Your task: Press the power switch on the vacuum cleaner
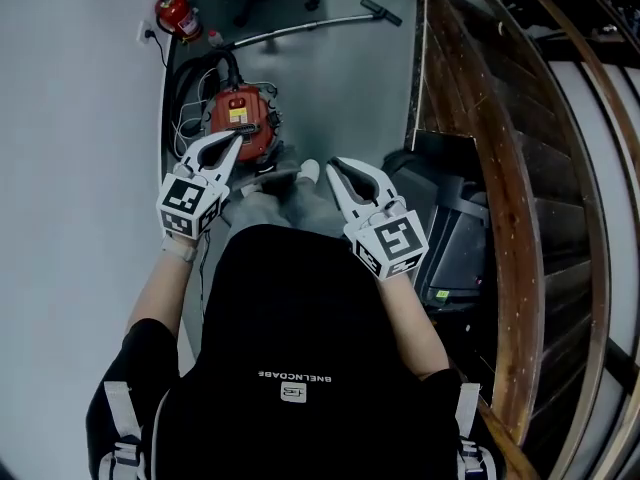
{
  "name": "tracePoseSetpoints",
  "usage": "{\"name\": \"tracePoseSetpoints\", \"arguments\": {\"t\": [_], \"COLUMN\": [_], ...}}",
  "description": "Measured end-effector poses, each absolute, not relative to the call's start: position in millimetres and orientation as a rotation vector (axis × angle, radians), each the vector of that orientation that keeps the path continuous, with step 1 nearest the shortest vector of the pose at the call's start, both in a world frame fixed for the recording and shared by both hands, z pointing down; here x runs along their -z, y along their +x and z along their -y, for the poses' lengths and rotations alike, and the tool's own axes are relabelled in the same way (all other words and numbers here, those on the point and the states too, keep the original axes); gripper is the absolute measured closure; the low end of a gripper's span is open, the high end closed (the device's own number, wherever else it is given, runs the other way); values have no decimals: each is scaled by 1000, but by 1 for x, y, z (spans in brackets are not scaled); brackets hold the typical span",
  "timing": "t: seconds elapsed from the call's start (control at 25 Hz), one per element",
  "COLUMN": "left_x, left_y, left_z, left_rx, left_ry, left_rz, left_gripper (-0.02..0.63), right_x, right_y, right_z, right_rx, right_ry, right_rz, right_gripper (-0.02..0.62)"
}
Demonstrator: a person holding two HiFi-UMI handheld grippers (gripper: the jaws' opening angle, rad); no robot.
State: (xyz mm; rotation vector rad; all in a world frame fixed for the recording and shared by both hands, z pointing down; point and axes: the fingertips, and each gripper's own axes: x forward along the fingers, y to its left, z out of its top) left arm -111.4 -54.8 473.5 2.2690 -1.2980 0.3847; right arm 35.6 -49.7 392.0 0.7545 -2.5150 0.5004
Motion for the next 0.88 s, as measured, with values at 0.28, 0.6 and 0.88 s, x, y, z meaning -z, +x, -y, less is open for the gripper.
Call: {"name": "tracePoseSetpoints", "arguments": {"t": [0.28,0.6,0.88], "left_x": [-564,-681,-772], "left_y": [-128,-140,-144], "left_z": [96,120,131], "left_rx": [-619,-893,-996], "left_ry": [2217,2153,2082], "left_rz": [1259,1160,1130], "left_gripper": [592,592,592], "right_x": [-426,-460,-485], "right_y": [29,27,24], "right_z": [66,68,65], "right_rx": [-540,-582,-632], "right_ry": [760,757,771], "right_rz": [2402,2330,2313], "right_gripper": [557,557,557]}}
